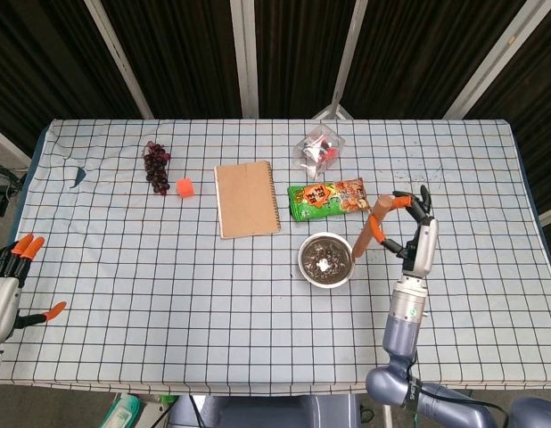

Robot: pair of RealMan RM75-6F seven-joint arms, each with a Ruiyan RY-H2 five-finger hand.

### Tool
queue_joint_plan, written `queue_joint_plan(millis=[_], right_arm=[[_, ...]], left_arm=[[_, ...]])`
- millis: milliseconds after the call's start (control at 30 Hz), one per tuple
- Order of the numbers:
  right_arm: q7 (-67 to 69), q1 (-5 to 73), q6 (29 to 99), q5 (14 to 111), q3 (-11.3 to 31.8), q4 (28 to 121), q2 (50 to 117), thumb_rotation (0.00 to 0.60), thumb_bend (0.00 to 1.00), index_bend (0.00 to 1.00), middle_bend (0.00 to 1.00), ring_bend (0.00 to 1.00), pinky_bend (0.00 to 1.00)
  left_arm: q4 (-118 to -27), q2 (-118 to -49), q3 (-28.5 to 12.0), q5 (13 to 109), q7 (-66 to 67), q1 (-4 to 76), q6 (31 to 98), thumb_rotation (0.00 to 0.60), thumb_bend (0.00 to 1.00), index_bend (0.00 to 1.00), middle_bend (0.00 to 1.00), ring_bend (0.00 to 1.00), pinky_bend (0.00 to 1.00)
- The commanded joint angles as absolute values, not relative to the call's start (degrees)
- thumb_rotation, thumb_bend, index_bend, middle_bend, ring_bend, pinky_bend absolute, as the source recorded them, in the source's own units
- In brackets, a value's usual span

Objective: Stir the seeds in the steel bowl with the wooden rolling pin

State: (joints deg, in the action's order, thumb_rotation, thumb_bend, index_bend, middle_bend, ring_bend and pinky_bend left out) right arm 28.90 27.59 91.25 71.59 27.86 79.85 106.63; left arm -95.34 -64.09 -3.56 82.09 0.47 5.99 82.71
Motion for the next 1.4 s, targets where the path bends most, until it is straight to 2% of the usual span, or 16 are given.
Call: queue_joint_plan(millis=[33,500,1400], right_arm=[[29.0,28.4,91.2,71.7,28.0,79.1,108.4,0.6,0.77,0.82,0.67,0.32,0.0],[31.2,29.8,91.1,71.4,28.7,72.3,115.0,0.6,0.77,0.83,0.67,0.32,0.0],[33.6,30.2,88.9,71.6,28.2,63.5,121.1,0.6,0.77,0.83,0.68,0.32,0.0]], left_arm=[[-95.4,-64.0,-3.6,82.0,0.3,6.1,82.6,0.6,0.02,0.0,0.0,0.0,0.0],[-95.5,-63.7,-3.5,82.1,-0.5,6.2,82.3,0.6,0.02,0.0,0.0,0.0,0.0],[-95.6,-63.7,-3.5,81.9,-0.4,6.4,82.0,0.6,0.02,0.0,0.0,0.0,0.0]])
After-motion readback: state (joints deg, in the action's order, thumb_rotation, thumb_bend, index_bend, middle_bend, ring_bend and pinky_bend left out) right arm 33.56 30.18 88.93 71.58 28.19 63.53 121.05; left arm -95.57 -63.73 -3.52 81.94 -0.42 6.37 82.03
